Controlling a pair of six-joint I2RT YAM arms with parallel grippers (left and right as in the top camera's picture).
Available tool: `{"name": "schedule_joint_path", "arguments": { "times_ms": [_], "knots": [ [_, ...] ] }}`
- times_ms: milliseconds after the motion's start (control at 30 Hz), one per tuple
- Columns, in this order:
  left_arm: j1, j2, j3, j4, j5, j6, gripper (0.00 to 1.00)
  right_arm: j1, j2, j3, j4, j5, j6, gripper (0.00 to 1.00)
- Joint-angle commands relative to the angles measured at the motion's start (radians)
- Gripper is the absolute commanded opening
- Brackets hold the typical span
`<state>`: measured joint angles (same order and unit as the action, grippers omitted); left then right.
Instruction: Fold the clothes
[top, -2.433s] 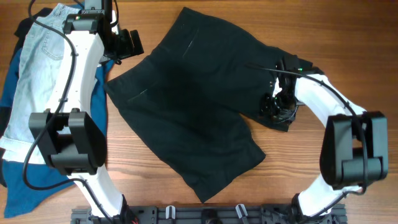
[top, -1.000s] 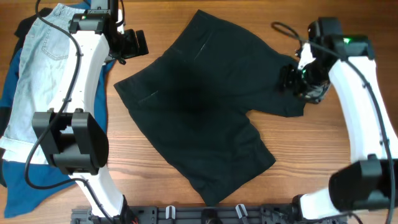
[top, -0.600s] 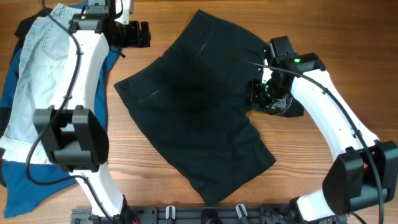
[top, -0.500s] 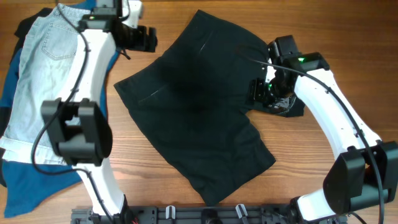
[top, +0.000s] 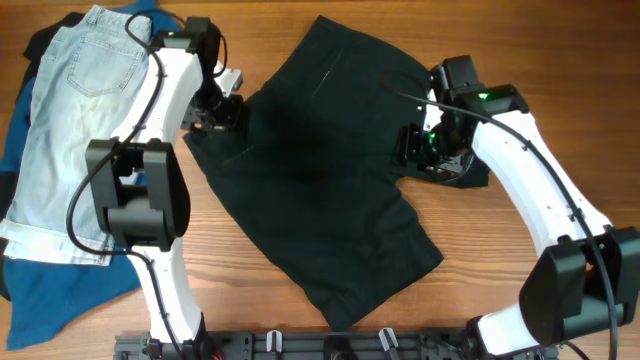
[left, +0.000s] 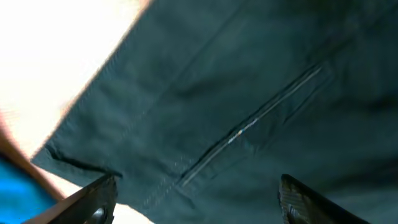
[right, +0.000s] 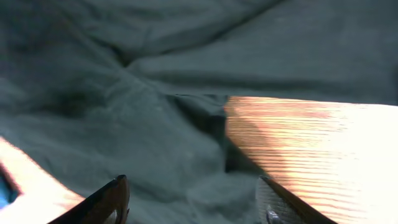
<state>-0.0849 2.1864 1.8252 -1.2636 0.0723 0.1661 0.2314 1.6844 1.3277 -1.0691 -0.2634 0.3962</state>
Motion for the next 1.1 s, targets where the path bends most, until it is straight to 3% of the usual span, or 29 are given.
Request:
{"name": "schedule_joint_path", "arguments": {
  "times_ms": [0, 200, 533, 700, 833, 1067],
  "knots": [
    [0.000, 0.010, -0.084, 0.009, -0.011, -0.058, 0.83, 0.088, 0.012, -0.044, 0.058, -0.049, 0.026, 0.65],
    [0.007, 0.010, -0.212, 0.053, -0.022, -0.132, 0.83, 0.172, 0.078, -0.092, 0.177, -0.053, 0.060, 0.65],
    [0.051, 0.005, -0.235, -0.017, -0.021, -0.230, 0.76, 0.156, 0.317, -0.092, 0.262, -0.040, 0.055, 0.64],
    [0.037, 0.003, -0.237, -0.048, 0.168, -0.265, 0.60, 0.062, 0.321, -0.092, 0.264, 0.023, 0.019, 0.64],
    [-0.032, 0.003, -0.257, -0.057, 0.171, -0.271, 0.60, -0.103, 0.321, -0.090, 0.312, 0.031, -0.077, 0.61],
    [-0.159, 0.003, -0.368, -0.010, 0.235, -0.315, 0.59, -0.213, 0.321, -0.056, 0.453, 0.133, -0.157, 0.61]
  ]
}}
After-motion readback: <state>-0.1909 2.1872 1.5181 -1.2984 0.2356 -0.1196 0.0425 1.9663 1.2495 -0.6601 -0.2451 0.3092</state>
